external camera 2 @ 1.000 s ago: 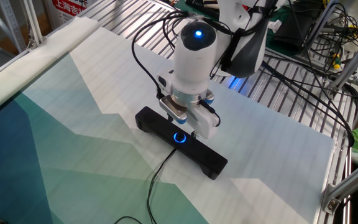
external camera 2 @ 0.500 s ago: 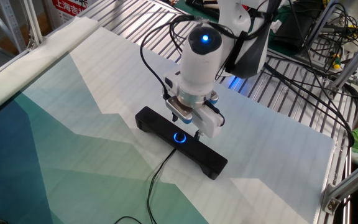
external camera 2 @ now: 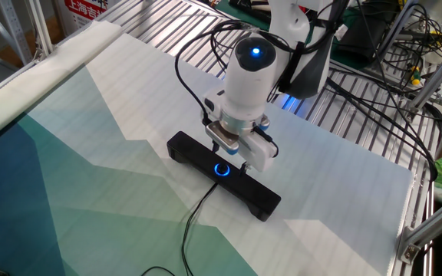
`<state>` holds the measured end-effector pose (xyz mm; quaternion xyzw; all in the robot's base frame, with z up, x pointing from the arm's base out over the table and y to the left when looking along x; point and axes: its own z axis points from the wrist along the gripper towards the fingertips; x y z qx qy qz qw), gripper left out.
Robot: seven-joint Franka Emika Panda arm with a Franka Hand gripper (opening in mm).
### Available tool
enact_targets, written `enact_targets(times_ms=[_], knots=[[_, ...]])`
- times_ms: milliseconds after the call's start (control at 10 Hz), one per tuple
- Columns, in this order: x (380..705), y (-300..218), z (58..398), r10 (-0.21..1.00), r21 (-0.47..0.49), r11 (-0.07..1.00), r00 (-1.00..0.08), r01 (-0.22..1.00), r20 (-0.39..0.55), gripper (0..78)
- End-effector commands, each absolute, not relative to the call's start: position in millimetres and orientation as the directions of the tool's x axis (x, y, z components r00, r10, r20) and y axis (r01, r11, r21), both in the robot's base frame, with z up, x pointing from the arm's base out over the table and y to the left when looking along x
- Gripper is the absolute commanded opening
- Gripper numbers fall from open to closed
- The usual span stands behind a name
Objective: Turn the knob to increase the volume of the speaker
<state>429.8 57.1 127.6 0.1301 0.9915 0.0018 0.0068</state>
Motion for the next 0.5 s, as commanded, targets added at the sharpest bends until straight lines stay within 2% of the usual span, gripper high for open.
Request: enact_targets(times_ms=[100,500], knots=[[437.6,54.0,124.3,0.211,0.009,0.977,-0.977,0.211,-0.014,77.4],[439.4,54.2,124.2,0.197,0.008,0.980,-0.980,0.196,-0.009,77.4]])
